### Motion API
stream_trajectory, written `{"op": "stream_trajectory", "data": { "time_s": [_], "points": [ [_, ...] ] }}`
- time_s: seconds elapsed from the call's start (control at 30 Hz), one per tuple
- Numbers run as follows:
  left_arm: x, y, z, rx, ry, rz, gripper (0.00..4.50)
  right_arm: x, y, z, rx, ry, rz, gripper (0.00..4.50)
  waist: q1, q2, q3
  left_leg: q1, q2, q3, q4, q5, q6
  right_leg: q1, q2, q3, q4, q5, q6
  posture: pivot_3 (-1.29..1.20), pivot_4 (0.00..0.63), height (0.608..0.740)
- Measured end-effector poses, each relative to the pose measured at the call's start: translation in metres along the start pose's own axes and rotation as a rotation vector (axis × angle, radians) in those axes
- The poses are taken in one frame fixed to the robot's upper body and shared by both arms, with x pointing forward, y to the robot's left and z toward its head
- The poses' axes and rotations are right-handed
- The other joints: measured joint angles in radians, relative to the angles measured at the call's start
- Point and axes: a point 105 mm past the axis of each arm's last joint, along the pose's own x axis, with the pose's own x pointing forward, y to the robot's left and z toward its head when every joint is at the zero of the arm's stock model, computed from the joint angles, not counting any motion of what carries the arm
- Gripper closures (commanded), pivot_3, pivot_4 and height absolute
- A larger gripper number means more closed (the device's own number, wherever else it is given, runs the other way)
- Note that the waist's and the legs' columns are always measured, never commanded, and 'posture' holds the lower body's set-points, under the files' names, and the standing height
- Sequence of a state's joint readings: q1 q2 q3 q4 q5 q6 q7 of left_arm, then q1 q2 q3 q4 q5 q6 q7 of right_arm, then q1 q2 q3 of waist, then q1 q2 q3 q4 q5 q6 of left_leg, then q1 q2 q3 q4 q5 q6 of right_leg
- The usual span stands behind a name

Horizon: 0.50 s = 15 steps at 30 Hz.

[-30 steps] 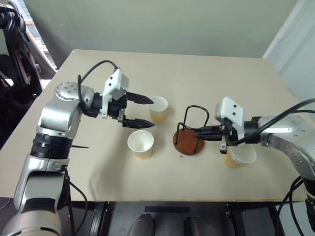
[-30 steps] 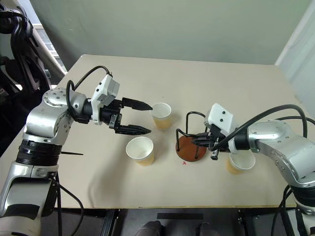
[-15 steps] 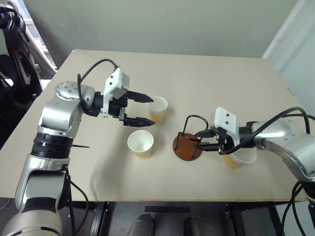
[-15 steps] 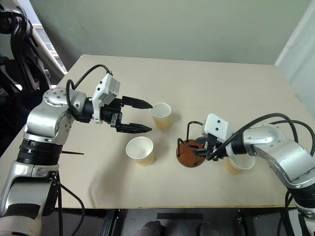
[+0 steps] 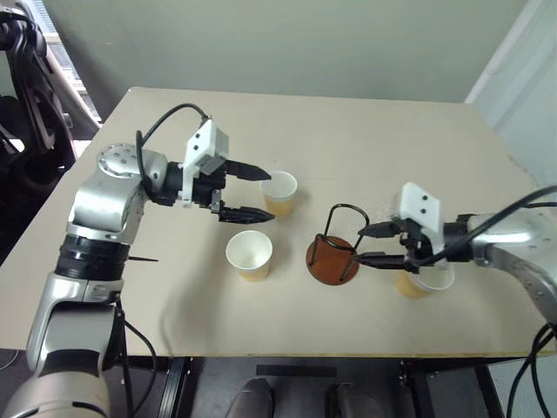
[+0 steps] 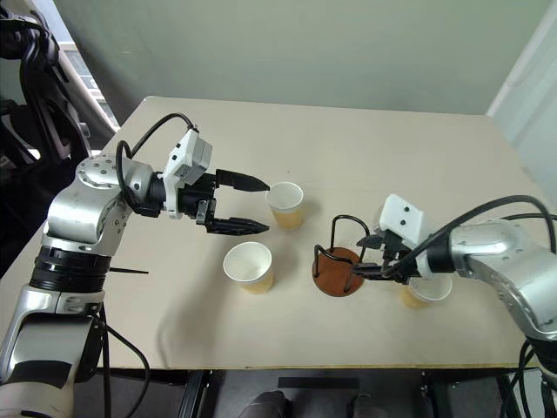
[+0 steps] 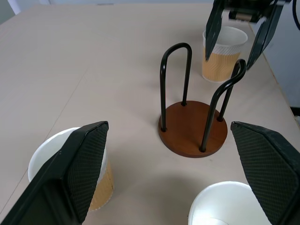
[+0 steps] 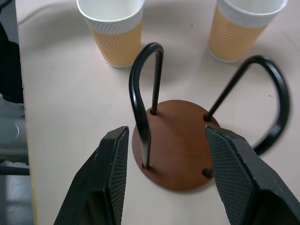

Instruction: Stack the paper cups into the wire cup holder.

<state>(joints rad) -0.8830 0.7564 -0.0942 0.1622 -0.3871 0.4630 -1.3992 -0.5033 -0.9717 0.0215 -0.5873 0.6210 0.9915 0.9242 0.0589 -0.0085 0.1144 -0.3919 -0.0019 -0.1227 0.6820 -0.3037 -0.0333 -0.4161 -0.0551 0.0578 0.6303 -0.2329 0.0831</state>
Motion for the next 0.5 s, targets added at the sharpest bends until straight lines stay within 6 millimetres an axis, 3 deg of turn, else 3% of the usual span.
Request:
{"op": "stream_trajectory", "data": {
  "time_s": [0.2,0.5],
  "points": [
    [0.004,-0.001,0.0,0.007,-0.013,-0.011,0.0,-0.015,0.008,-0.005,0.026,0.031,-0.013,1.97,0.0,0.0,0.0,0.0,0.0,0.0,0.0,0.0,0.0,0.0,0.0,0.0,0.0,0.0,0.0,0.0,0.15,0.74],
    [0.016,-0.009,0.009,0.01,-0.065,-0.099,0.0,-0.036,0.028,-0.031,0.086,0.15,-0.042,1.97,0.004,0.0,0.0,0.001,0.0,0.0,0.0,0.0,0.0,0.001,0.0,0.0,0.0,0.0,0.0,0.0,0.15,0.74]
  ]
}}
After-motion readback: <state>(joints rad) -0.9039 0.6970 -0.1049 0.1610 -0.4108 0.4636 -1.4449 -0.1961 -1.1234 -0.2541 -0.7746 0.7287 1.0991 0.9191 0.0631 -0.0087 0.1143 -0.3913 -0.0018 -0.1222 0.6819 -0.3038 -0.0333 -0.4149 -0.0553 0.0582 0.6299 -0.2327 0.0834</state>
